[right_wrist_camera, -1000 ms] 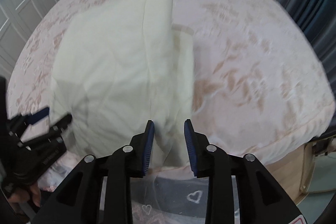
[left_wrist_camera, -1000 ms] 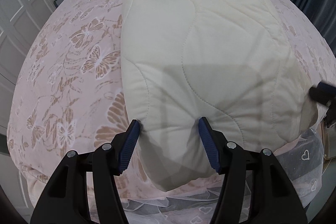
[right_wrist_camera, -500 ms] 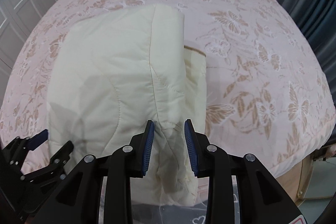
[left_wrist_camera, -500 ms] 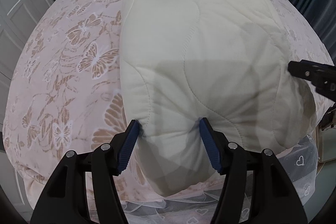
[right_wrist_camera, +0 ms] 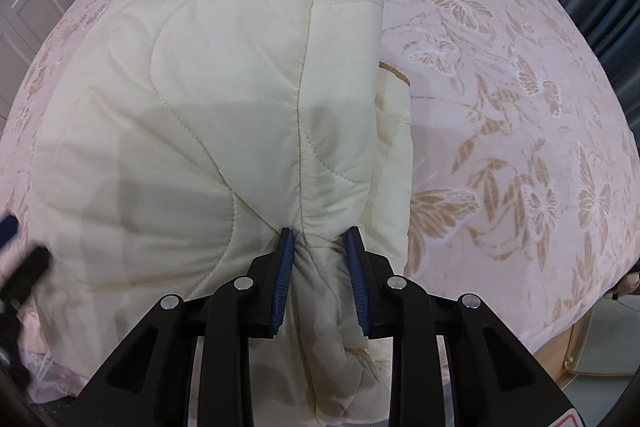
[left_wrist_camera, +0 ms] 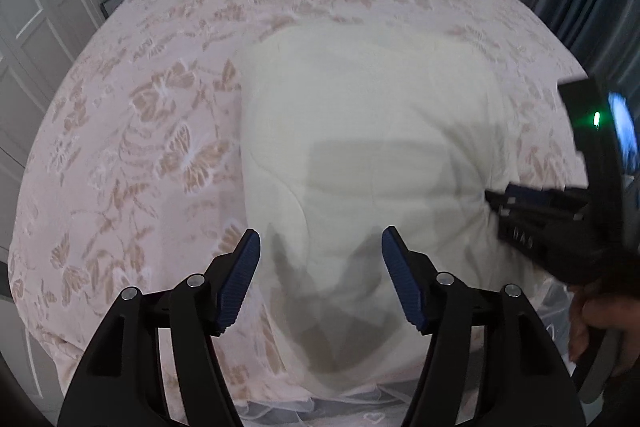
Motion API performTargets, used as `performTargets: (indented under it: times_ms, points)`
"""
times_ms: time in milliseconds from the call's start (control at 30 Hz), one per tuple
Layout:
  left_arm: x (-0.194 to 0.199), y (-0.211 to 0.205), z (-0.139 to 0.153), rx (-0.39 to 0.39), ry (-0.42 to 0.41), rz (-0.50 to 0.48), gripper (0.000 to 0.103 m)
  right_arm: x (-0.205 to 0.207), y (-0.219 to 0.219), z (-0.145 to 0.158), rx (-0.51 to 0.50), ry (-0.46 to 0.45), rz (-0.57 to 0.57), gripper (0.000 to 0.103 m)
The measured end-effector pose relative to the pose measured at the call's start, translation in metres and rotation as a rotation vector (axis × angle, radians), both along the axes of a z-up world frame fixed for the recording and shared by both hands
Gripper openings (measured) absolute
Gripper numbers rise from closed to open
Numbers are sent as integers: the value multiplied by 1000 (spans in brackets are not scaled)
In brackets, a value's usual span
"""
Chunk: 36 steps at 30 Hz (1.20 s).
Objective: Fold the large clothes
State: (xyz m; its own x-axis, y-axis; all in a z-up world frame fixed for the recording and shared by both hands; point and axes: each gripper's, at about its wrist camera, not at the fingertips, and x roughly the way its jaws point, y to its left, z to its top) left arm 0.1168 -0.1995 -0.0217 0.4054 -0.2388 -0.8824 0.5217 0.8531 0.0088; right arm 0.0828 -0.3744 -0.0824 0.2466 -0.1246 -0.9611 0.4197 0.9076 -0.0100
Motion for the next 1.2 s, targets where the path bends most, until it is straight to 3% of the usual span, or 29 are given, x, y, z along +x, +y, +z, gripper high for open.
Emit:
performTargets:
  times_ms: [200,367,467,567,600,667,833,1067,1200]
  points:
    - [27,-19,5,41,-35,-8,61,-3,-18,8,91,-25,-36,25]
    - [30,-35,-15,83,-27,-18,61,0,-13,-2,80,-9,-35,25]
    - [29,-36,-19,102,-30,-4,61,-5,-11,8,65,-29,-33,25]
    - [28,-28,-14,91,-30,0,63,-23,-7,34,37,-83,-39,39]
    - [27,-25,-13,89,-30,5,69,-28,-6,40,25,-93,-44,49]
    - [26,-17,-10,73,-25,17,79,-34,-8,46,20,-99,-45,55]
    - [19,8,-11,54,6,55,92,-33,-10,31,33,-49,-12,73]
    - [27,16,-36,-2,130,81,98,-26,-9,6,44,-11,-21,85]
    - [31,11,-49,-43,186,70,98,-24,-20,-12,123,-14,-58,90]
